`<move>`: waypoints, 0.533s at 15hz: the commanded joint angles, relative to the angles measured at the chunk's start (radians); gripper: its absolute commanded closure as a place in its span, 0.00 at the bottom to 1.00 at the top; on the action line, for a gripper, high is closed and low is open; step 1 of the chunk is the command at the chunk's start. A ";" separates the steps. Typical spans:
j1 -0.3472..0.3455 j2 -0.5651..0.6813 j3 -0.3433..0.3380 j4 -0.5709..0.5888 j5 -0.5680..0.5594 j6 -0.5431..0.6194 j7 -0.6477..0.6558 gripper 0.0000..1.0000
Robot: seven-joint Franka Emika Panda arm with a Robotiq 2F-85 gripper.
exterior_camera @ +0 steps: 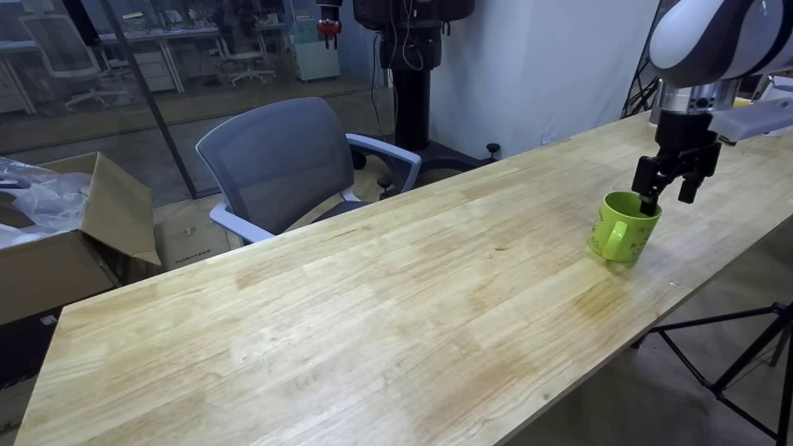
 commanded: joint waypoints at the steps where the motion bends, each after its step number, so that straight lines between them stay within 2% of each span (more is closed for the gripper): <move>1: -0.001 0.022 -0.002 0.023 -0.025 0.006 0.041 0.37; 8: 0.000 0.042 -0.011 0.020 -0.037 0.009 0.041 0.86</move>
